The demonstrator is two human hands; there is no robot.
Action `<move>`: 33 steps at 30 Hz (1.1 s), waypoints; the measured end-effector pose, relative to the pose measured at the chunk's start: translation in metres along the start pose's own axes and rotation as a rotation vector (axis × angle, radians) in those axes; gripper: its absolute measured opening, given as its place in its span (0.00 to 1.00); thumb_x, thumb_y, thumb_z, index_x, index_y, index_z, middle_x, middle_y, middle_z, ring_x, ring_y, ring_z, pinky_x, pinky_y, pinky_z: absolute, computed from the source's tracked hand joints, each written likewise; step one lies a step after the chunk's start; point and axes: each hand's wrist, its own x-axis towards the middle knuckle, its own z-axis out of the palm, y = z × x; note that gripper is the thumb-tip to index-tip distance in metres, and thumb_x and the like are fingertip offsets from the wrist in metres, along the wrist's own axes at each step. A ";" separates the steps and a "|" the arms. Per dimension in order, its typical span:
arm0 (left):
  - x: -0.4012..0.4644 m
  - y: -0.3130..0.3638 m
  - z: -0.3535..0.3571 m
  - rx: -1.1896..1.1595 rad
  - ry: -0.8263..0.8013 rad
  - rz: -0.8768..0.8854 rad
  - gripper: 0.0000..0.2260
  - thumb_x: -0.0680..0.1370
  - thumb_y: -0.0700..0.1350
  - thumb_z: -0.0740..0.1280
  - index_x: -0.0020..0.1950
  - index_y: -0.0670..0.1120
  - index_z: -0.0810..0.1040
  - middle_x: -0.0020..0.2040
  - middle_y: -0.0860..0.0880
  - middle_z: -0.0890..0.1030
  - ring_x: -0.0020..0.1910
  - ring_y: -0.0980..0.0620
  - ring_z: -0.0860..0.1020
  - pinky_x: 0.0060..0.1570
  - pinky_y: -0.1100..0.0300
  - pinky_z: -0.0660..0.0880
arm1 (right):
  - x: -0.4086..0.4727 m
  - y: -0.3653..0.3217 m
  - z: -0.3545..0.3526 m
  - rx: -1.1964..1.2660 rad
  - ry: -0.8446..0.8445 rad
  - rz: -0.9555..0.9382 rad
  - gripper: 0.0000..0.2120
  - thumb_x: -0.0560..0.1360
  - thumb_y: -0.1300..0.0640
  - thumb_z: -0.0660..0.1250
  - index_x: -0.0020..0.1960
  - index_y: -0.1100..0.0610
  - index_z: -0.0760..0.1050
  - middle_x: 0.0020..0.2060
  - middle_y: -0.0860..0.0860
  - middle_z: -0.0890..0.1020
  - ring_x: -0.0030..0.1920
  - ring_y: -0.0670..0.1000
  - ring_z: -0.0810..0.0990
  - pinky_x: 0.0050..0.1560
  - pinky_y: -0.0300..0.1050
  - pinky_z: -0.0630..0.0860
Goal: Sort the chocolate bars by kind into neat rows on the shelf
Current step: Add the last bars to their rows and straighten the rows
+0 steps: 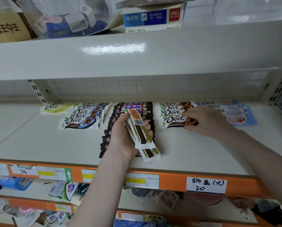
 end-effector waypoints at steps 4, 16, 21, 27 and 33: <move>0.000 0.001 0.000 0.020 0.016 -0.003 0.16 0.78 0.54 0.57 0.49 0.42 0.75 0.37 0.44 0.79 0.34 0.47 0.76 0.36 0.58 0.74 | 0.002 0.000 0.003 0.007 0.004 -0.005 0.17 0.59 0.60 0.79 0.46 0.61 0.82 0.41 0.56 0.85 0.41 0.56 0.83 0.45 0.52 0.78; -0.004 0.002 0.002 0.245 -0.042 -0.035 0.12 0.76 0.50 0.62 0.50 0.42 0.77 0.40 0.45 0.79 0.35 0.49 0.76 0.37 0.58 0.72 | 0.001 0.005 0.014 -0.013 -0.019 0.080 0.16 0.60 0.58 0.79 0.47 0.60 0.82 0.41 0.56 0.84 0.42 0.60 0.82 0.49 0.53 0.75; -0.016 0.016 0.008 0.682 -0.086 -0.065 0.07 0.66 0.42 0.73 0.43 0.44 0.80 0.36 0.48 0.82 0.35 0.52 0.79 0.43 0.58 0.74 | 0.005 -0.023 -0.013 0.359 0.072 0.422 0.12 0.72 0.52 0.68 0.54 0.53 0.80 0.44 0.49 0.83 0.45 0.50 0.80 0.47 0.42 0.71; -0.019 0.020 0.014 1.063 -0.160 0.083 0.14 0.67 0.35 0.74 0.50 0.48 0.81 0.44 0.51 0.84 0.42 0.56 0.81 0.40 0.67 0.75 | 0.006 -0.077 -0.053 1.014 -0.043 0.591 0.09 0.75 0.55 0.63 0.53 0.53 0.80 0.38 0.49 0.83 0.33 0.45 0.81 0.34 0.35 0.76; -0.017 0.013 0.017 1.151 -0.229 0.073 0.13 0.68 0.37 0.75 0.49 0.48 0.82 0.48 0.49 0.84 0.51 0.51 0.81 0.51 0.60 0.74 | -0.010 -0.092 -0.050 1.137 0.004 0.732 0.06 0.70 0.60 0.70 0.41 0.49 0.81 0.44 0.44 0.83 0.47 0.41 0.80 0.40 0.36 0.75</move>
